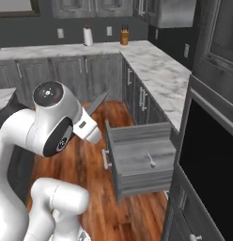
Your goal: Pick up the metallic utensils from the counter and place them in the open drawer. Make sure not to pick up any wooden utensils.
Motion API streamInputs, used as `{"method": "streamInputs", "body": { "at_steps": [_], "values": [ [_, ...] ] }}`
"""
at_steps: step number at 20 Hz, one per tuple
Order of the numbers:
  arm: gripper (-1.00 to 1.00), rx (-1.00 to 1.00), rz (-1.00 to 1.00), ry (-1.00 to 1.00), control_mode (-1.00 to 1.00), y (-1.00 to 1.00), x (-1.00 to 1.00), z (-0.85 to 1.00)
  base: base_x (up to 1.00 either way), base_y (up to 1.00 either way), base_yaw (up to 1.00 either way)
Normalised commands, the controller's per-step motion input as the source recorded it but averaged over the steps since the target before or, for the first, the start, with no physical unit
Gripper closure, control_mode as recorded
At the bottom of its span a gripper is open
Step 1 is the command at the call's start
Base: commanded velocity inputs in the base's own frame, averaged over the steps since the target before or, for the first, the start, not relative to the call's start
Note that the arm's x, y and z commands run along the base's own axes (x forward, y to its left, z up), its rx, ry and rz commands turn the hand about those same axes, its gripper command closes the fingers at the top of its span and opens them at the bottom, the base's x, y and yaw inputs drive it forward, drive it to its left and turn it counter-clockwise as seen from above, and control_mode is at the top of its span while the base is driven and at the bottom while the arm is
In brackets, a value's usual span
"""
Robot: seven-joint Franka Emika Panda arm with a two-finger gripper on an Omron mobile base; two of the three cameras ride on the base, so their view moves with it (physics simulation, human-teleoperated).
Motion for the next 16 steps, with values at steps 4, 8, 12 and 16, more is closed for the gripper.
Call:
{"method": "streamInputs", "body": {
  "at_steps": [4, 8, 12, 16],
  "values": [
    [1.0, 0.0, 0.0, 0.0, 1.0, 0.0, 0.0, 0.0, 0.73, 0.0, -0.02],
    [1.0, 0.0, 0.0, 0.0, 1.0, 0.0, 0.0, 0.0, 0.05, 0.0, -0.02],
    [1.0, 0.0, -0.03, 0.02, -1.0, 0.0, 0.15, -0.1, 0.0, 0.0, -0.01],
    [1.0, 0.0, 0.0, 0.01, -1.0, -0.03, 0.54, -0.14, 0.0, 0.0, 0.0]
  ]
}}
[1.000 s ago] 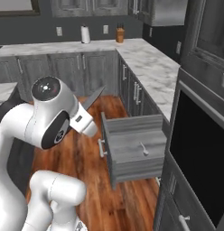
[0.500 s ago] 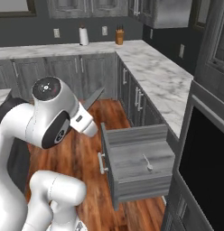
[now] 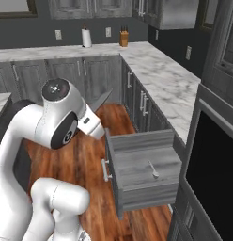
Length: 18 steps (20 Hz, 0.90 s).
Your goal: Pick up the metallic utensils from the counter and place them in the open drawer. Make sure not to pick up any wooden utensils.
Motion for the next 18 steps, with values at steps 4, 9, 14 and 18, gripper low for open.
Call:
{"method": "streamInputs", "body": {
  "at_steps": [4, 9, 14, 18],
  "values": [
    [1.0, -0.01, 0.05, 0.24, -1.0, -0.07, 0.75, -0.35, 0.0, 0.0, 0.0],
    [1.0, -0.09, 0.18, 0.25, -1.0, -0.36, 0.62, -0.31, 0.0, 0.0, 0.0],
    [1.0, -0.09, 0.28, 0.2, -1.0, -0.54, 0.63, -0.25, 0.0, 0.0, 0.0],
    [1.0, -0.21, 0.3, 0.08, -1.0, -0.33, 0.36, -0.39, 0.0, 0.0, 0.0]
  ]
}}
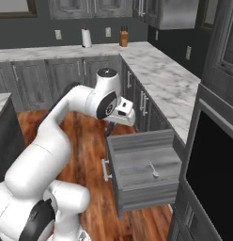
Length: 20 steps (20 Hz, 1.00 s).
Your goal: Pick up the metallic utensils from the counter and place them in the open drawer. Make sure not to pick up any wooden utensils.
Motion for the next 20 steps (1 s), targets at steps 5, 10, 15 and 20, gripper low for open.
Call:
{"method": "streamInputs", "body": {
  "at_steps": [5, 10, 15, 20],
  "values": [
    [1.0, -0.24, 0.26, -0.02, -1.0, -0.29, 0.17, -0.55, 0.0, 0.0, 0.0],
    [1.0, -0.29, 0.2, -0.06, -1.0, -0.29, 0.0, -0.63, 0.0, 0.0, 0.0],
    [1.0, -0.1, 0.1, 0.02, -1.0, -0.24, -0.02, -0.28, 0.0, 0.0, 0.0],
    [1.0, 0.0, 0.07, 0.1, -1.0, -0.11, 0.02, -0.38, 0.0, 0.0, 0.0]
  ]
}}
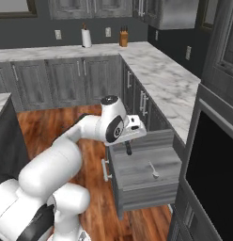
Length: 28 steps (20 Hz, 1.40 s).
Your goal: Pick up the metallic utensils from the counter and place them in the open drawer. Make sure not to pick up any wooden utensils.
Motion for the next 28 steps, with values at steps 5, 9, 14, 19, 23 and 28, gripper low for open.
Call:
{"method": "streamInputs", "body": {
  "at_steps": [5, 9, 14, 19, 23, 28],
  "values": [
    [1.0, 0.0, 0.06, 0.09, -1.0, -0.05, 0.06, -0.42, 0.0, 0.0, 0.0],
    [1.0, 0.0, 0.05, 0.08, -1.0, -0.23, 0.15, -0.35, 0.0, 0.0, 0.0],
    [1.0, 0.0, 0.05, 0.09, -1.0, -0.26, 0.27, -0.42, 0.0, 0.0, 0.0],
    [1.0, 0.0, 0.03, 0.06, -1.0, -0.16, 0.43, -0.35, 0.0, 0.0, 0.0],
    [1.0, 0.0, 0.02, 0.08, -1.0, -0.16, 0.38, -0.43, 0.0, 0.0, 0.0],
    [1.0, 0.0, 0.03, 0.09, -1.0, -0.22, 0.29, -0.43, 0.0, 0.0, 0.0]
  ]
}}
